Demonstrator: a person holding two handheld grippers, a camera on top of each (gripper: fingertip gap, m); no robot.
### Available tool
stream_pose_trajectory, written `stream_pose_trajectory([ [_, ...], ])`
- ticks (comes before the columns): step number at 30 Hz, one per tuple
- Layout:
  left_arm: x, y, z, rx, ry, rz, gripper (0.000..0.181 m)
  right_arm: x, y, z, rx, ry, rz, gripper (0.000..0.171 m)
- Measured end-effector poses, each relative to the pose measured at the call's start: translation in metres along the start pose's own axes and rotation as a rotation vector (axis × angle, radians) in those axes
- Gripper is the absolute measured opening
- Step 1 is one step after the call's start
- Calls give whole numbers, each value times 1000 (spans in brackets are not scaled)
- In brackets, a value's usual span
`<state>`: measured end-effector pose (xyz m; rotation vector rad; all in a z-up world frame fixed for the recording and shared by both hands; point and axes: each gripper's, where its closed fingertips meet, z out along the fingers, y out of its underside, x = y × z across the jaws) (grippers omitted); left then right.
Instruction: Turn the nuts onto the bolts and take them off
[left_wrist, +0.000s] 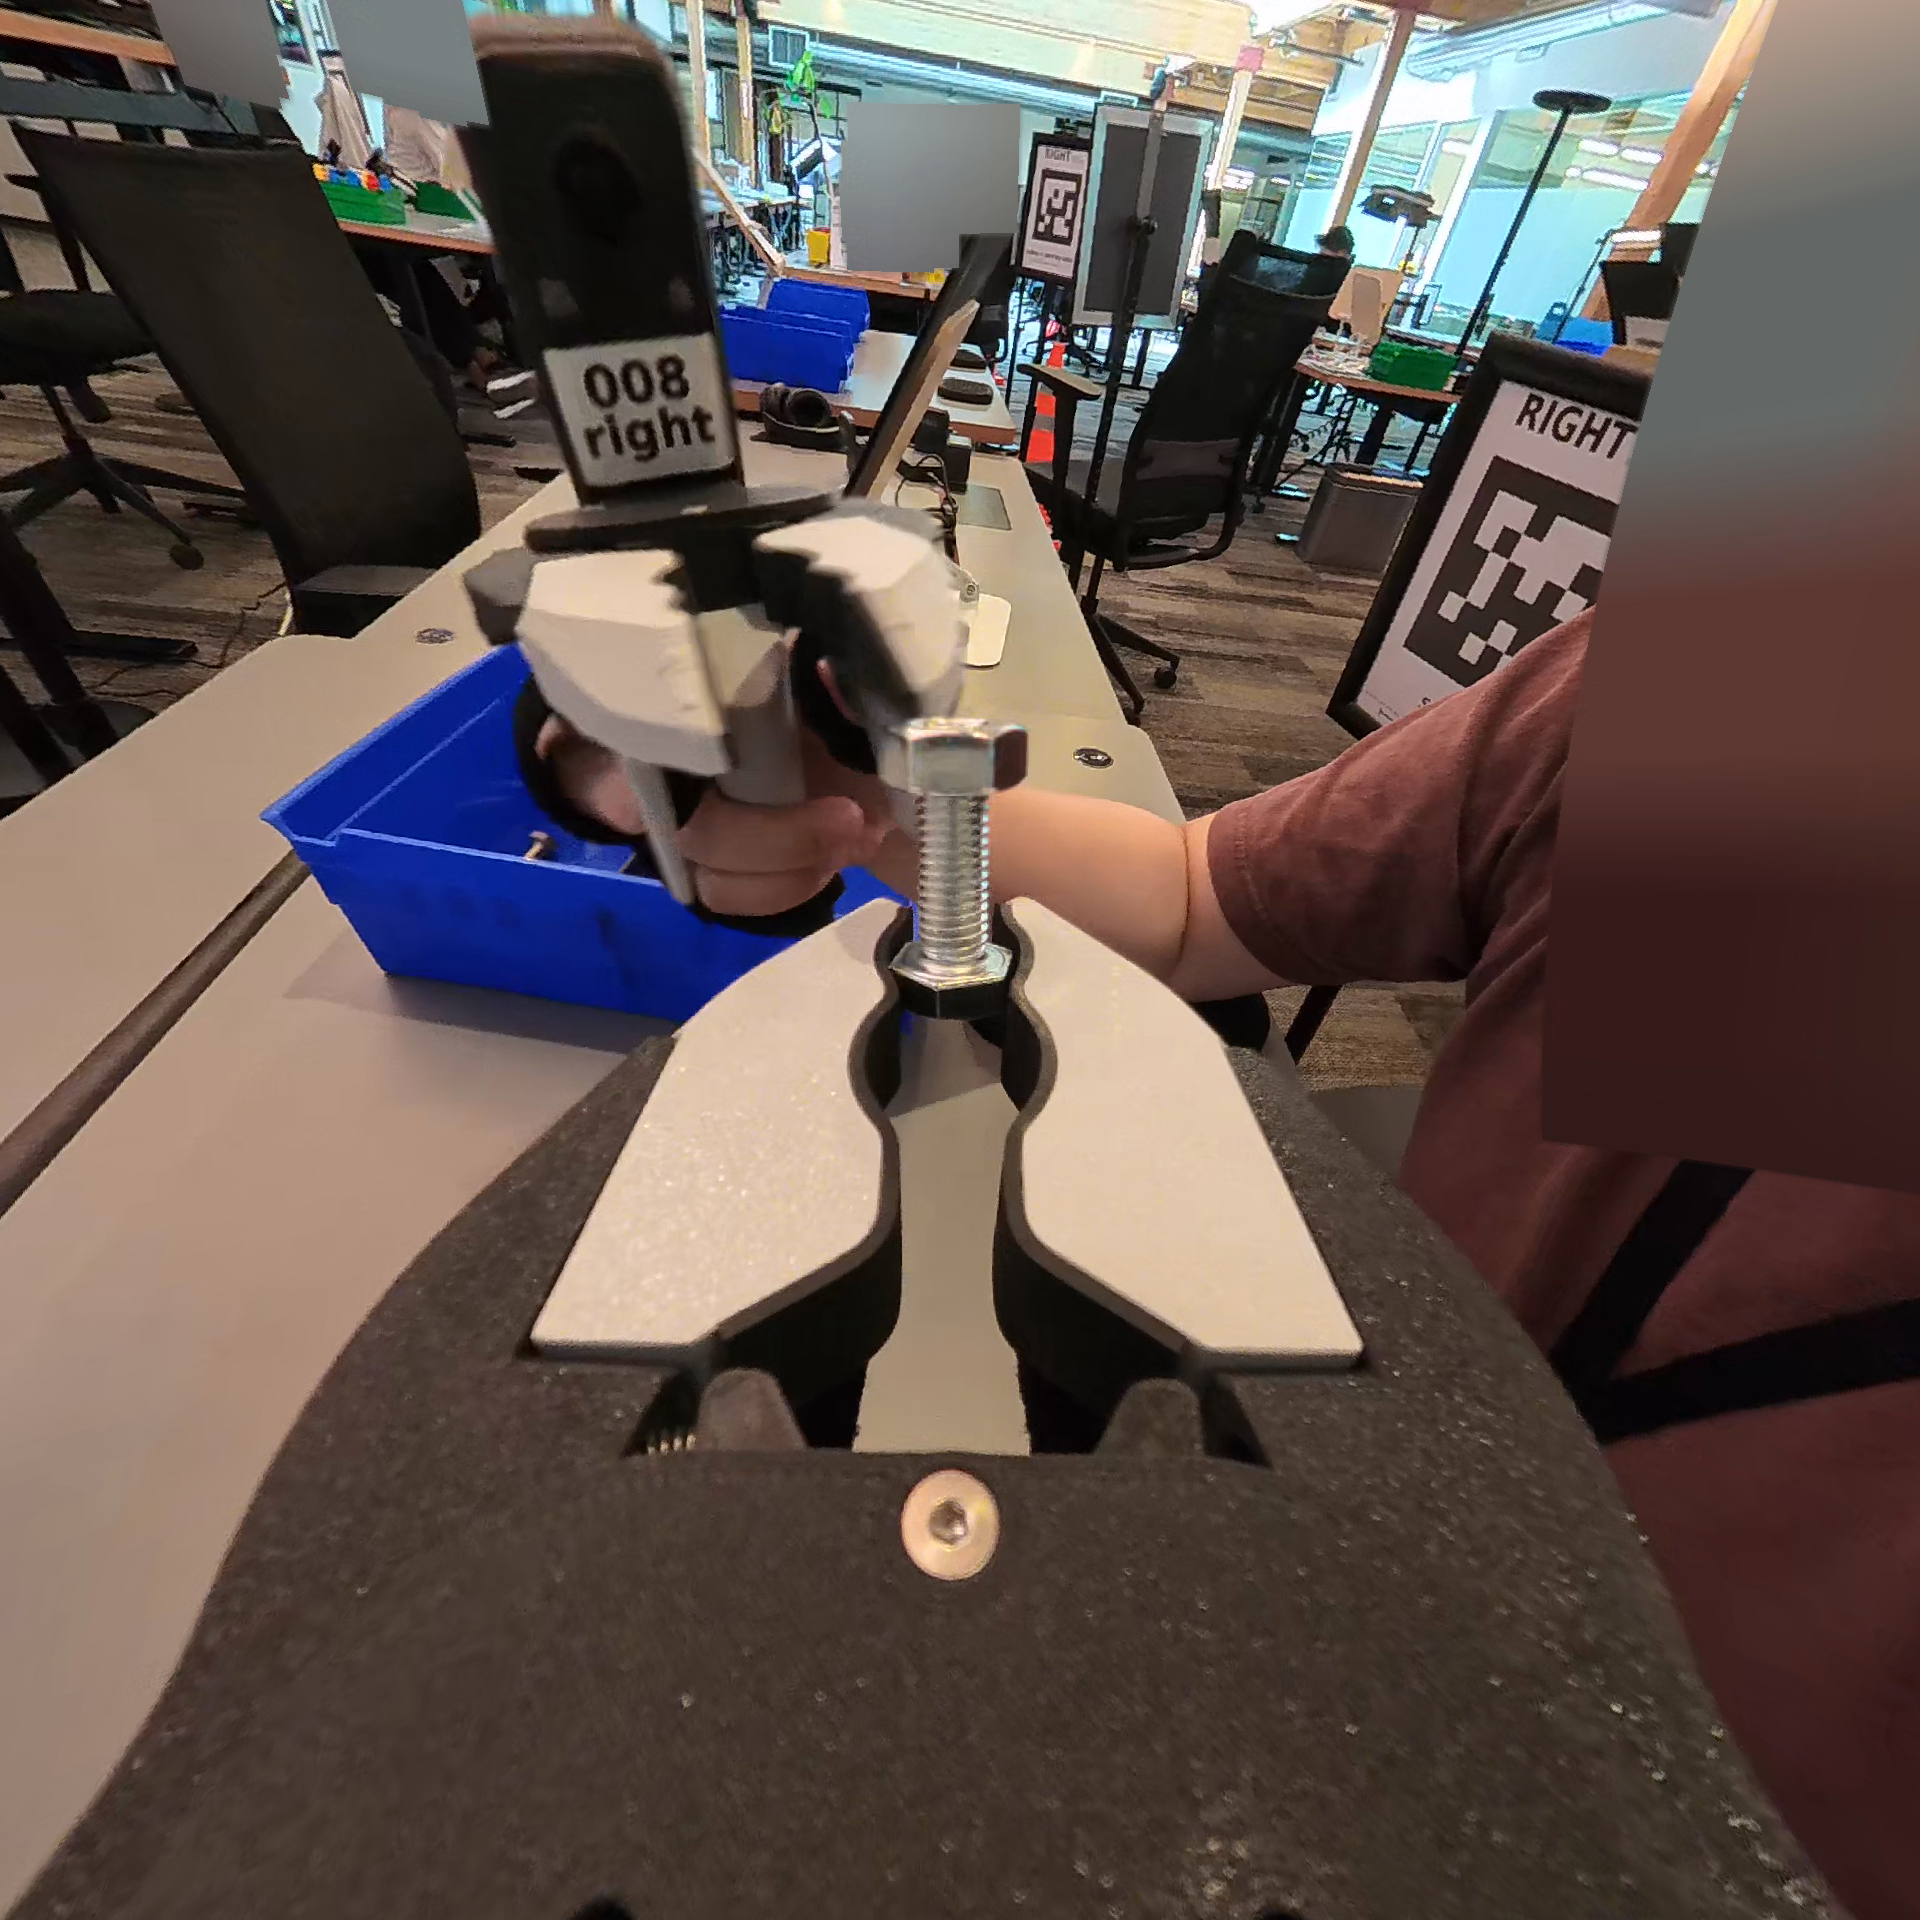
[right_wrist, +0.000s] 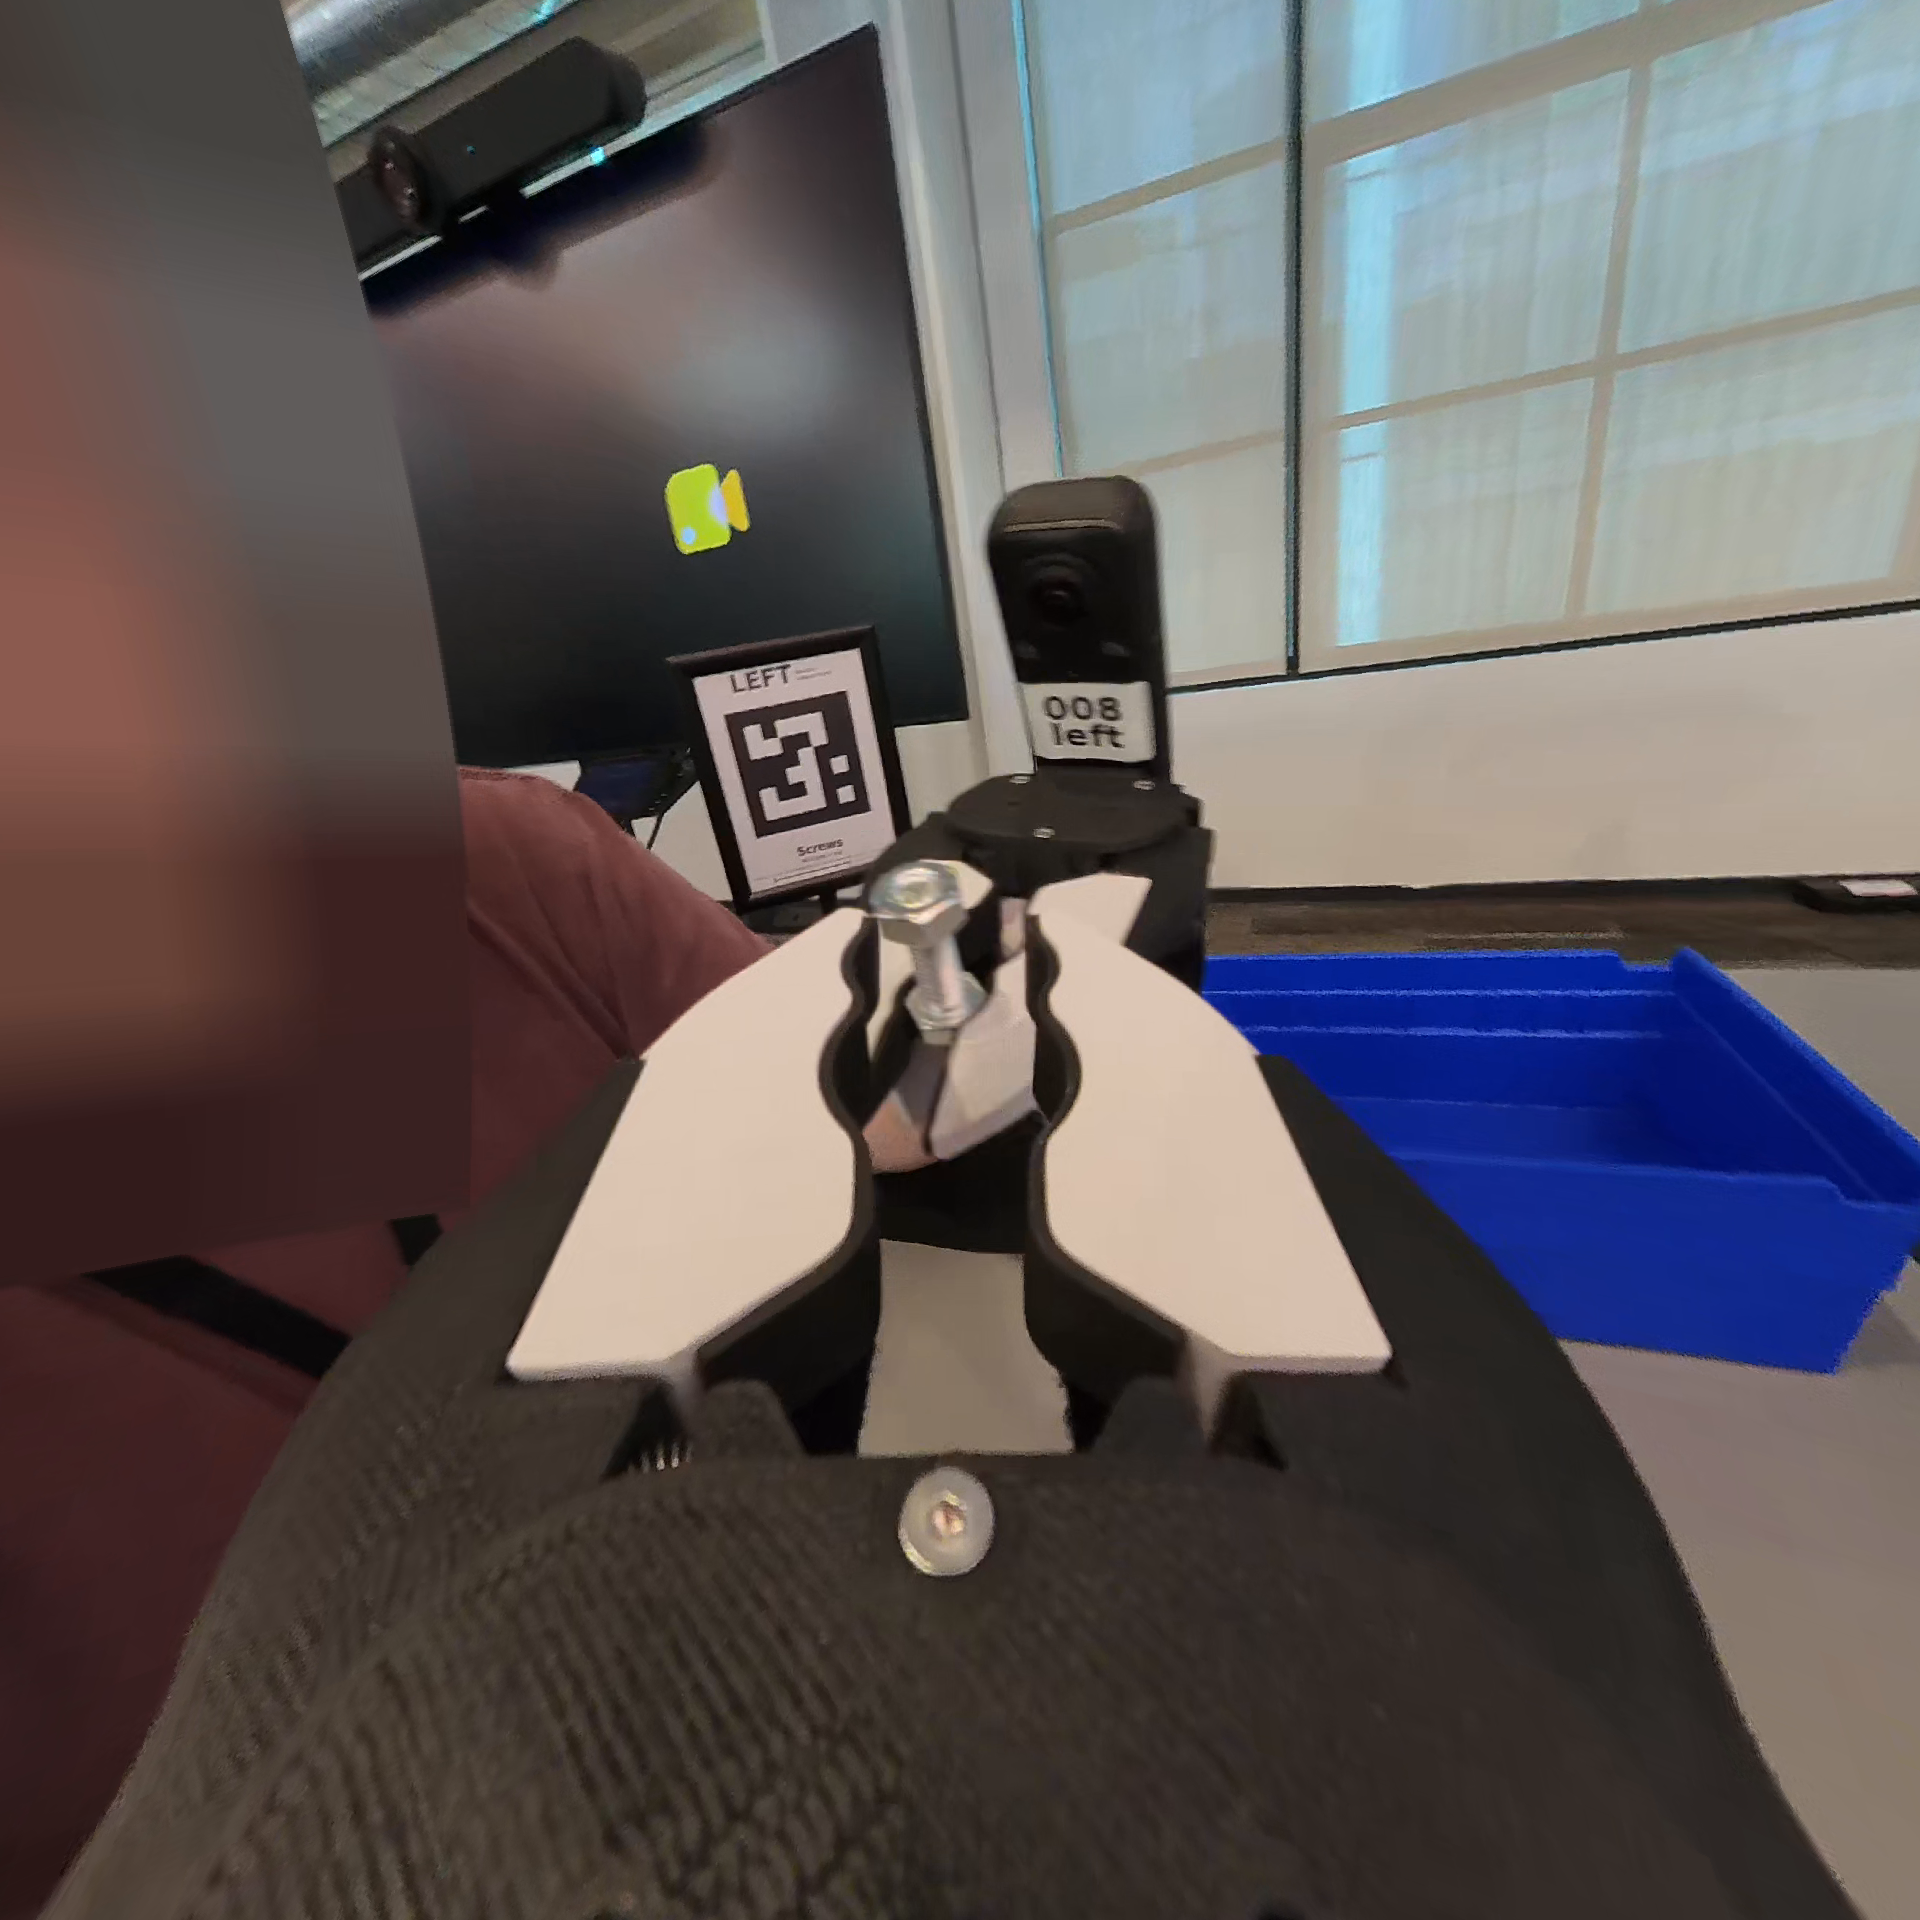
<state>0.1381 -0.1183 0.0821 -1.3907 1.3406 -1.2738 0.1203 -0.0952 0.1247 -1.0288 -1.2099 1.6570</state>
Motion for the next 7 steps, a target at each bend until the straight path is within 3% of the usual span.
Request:
stream_pose_trajectory([
  [7, 1, 1, 2, -4, 3, -5, 15, 0, 7, 8, -38, 21, -31, 31],
])
